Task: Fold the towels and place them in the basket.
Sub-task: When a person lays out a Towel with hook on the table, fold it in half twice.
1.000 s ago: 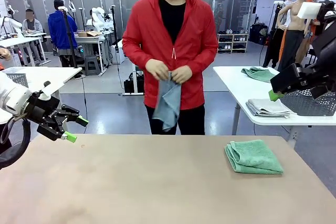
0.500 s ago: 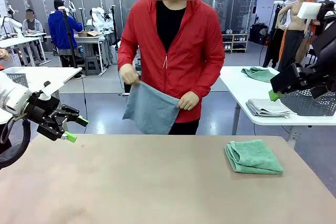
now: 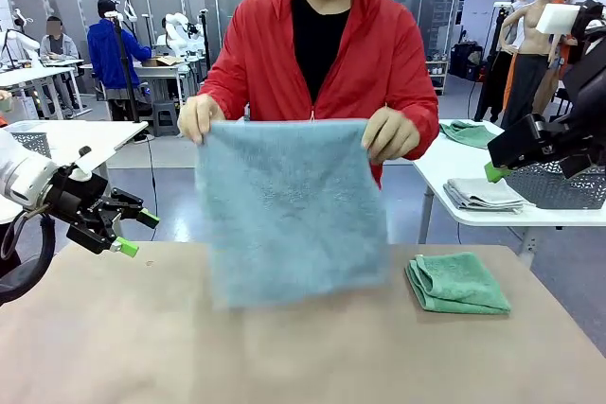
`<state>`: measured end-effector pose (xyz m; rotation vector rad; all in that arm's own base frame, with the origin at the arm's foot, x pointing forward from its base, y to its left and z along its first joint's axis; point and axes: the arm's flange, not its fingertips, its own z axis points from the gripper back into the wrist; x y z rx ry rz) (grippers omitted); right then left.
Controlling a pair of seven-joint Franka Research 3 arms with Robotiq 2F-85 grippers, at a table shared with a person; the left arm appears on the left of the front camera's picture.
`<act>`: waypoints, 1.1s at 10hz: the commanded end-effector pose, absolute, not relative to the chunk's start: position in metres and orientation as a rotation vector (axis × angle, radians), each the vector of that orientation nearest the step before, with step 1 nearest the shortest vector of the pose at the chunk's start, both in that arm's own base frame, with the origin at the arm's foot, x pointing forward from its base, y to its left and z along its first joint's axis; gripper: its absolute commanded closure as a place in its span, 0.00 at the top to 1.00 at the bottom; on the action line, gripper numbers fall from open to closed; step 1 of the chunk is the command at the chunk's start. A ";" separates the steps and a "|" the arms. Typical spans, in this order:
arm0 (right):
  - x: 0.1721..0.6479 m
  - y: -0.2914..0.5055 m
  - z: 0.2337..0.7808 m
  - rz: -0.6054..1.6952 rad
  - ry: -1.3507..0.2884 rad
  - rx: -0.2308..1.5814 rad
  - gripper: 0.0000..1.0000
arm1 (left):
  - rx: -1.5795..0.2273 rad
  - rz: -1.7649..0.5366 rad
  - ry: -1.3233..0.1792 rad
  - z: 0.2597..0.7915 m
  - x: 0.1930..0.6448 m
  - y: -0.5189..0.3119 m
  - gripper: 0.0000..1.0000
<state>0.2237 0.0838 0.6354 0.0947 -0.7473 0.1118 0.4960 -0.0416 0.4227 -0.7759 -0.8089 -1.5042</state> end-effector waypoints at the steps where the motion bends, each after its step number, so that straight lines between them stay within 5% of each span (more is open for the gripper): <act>1: 0.225 0.083 0.636 0.105 -0.752 0.090 1.00 | -0.769 -1.507 -0.803 0.423 0.496 -0.041 1.00; 11: 0.225 0.083 0.636 0.105 -0.752 0.090 1.00 | -0.769 -1.507 -0.803 0.423 0.496 -0.041 1.00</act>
